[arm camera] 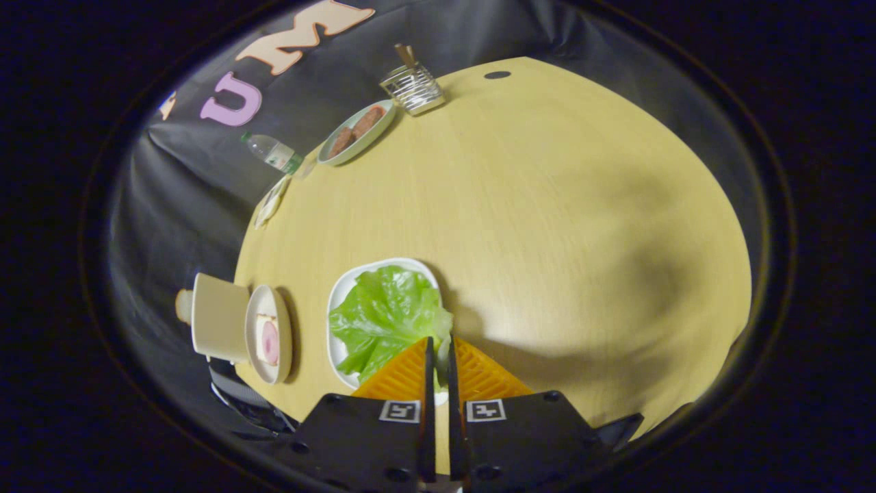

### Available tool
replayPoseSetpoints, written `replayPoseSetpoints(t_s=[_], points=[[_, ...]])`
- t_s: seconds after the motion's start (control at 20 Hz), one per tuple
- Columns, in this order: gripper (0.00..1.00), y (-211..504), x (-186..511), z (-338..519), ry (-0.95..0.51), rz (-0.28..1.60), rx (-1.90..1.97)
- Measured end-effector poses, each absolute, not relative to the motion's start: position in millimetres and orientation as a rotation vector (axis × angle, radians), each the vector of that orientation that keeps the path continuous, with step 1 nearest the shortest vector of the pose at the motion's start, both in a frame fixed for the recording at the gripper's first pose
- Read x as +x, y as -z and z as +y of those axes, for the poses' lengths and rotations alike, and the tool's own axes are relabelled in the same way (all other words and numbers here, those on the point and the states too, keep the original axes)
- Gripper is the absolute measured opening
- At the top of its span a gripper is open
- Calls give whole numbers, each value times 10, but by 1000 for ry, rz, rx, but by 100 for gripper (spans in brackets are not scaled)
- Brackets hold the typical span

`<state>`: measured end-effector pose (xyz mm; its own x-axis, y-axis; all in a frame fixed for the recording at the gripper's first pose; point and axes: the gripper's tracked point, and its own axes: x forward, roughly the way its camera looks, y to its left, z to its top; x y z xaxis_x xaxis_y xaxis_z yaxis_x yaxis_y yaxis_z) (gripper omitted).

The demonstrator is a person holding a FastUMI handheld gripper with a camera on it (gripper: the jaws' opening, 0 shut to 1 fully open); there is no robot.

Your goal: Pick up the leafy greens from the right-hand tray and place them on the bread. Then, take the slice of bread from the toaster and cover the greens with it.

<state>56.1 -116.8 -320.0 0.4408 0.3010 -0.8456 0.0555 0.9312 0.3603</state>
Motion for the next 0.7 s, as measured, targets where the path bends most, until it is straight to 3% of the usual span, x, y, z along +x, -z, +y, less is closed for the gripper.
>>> replayPoseSetpoints(t_s=[0.25,0.7], points=[[4,3015,542,-1124,-146,1086,391],[4,2495,529,-839,-199,1006,477]])
